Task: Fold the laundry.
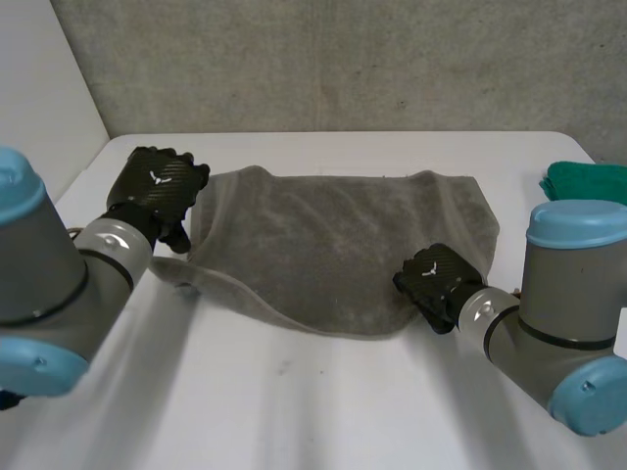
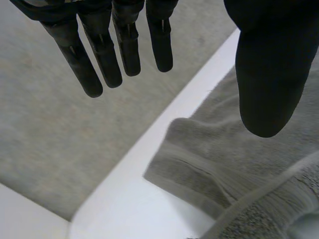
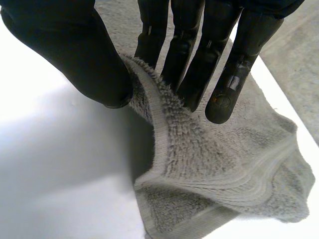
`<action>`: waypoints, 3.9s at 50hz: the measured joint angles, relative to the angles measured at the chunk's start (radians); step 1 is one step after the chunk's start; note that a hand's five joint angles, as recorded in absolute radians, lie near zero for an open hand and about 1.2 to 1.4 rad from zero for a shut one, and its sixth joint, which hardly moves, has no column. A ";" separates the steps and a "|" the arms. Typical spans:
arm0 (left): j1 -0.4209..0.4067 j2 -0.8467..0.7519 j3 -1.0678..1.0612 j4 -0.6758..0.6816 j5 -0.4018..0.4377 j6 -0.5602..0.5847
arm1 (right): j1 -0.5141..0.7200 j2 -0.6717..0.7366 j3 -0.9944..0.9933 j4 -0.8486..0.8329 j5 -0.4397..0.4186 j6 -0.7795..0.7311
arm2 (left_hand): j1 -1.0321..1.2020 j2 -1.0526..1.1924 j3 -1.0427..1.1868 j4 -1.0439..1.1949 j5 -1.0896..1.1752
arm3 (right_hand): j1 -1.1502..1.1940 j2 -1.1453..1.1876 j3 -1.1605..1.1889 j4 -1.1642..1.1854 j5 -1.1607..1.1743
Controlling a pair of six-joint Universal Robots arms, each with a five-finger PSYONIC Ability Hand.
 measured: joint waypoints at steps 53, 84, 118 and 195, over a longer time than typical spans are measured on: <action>0.072 -0.115 0.108 -0.116 0.008 -0.079 | -0.381 -0.192 0.262 -0.070 -0.115 0.797 | 0.697 0.753 0.745 0.765 0.724 | -0.685 -0.827 -0.819 -0.828 -0.811; 0.133 -0.093 0.061 0.020 -0.095 -0.077 | -0.222 -0.102 0.230 -0.170 -0.099 0.755 | 0.697 0.754 0.745 0.767 0.724 | -0.627 -0.753 -0.749 -0.757 -0.765; 0.122 -0.108 0.044 0.026 -0.092 -0.078 | -0.138 0.030 0.159 -0.229 0.023 0.480 | 0.697 0.754 0.745 0.768 0.724 | -0.358 -0.433 -0.437 -0.446 -0.477; 0.117 -0.082 0.018 0.026 -0.091 -0.078 | -0.171 -0.104 -0.017 0.012 -0.015 0.353 | 0.697 0.754 0.745 0.769 0.724 | -0.541 -0.663 -0.666 -0.671 -0.662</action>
